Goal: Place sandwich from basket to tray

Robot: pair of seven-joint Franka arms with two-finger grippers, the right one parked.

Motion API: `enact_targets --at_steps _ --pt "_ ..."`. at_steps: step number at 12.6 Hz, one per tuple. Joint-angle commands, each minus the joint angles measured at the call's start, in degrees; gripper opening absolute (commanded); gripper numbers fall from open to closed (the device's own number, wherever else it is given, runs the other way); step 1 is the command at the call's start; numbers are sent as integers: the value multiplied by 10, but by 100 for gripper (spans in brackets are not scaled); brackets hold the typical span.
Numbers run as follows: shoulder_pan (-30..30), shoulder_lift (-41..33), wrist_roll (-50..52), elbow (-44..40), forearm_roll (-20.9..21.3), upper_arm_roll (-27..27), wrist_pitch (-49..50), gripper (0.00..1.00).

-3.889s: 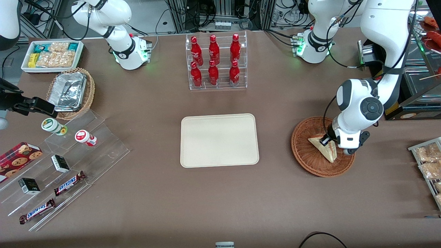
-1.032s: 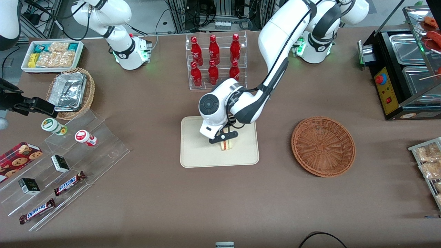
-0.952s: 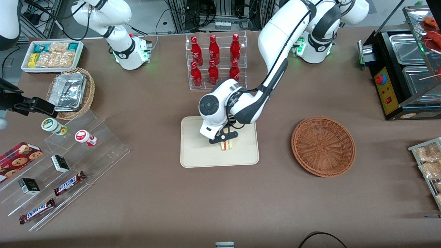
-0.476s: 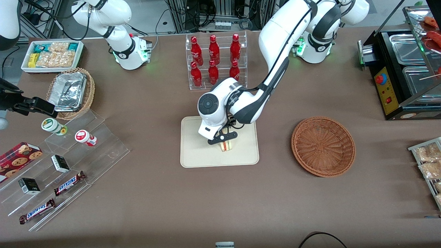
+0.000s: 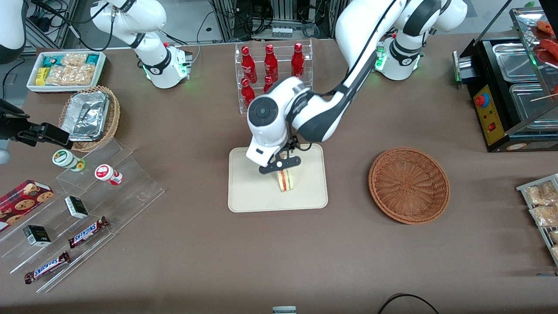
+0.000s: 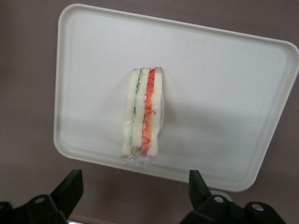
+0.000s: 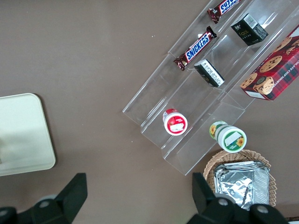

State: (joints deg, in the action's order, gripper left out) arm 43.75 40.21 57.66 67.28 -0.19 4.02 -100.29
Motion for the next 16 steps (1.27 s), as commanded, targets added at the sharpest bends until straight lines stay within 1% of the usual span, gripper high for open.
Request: enact_targets --at_steps 1,3,4,7,11,13,15,16 --pt "-6 -59 -49 21 -3 -10 74 100" --pt "-9 -107 -76 61 -9 -50 96 100" --pt "-23 -135 -123 90 -11 -60 99 100" --pt "-97 -232 -273 184 -14 -60 100 100" --pt "-185 -332 -430 276 -14 -61 101 100" --pt "-216 -368 -476 301 -13 -61 113 100" --pt "-248 -384 -495 300 -11 -60 140 100" --pt "-278 -388 -519 297 -11 -56 158 100"
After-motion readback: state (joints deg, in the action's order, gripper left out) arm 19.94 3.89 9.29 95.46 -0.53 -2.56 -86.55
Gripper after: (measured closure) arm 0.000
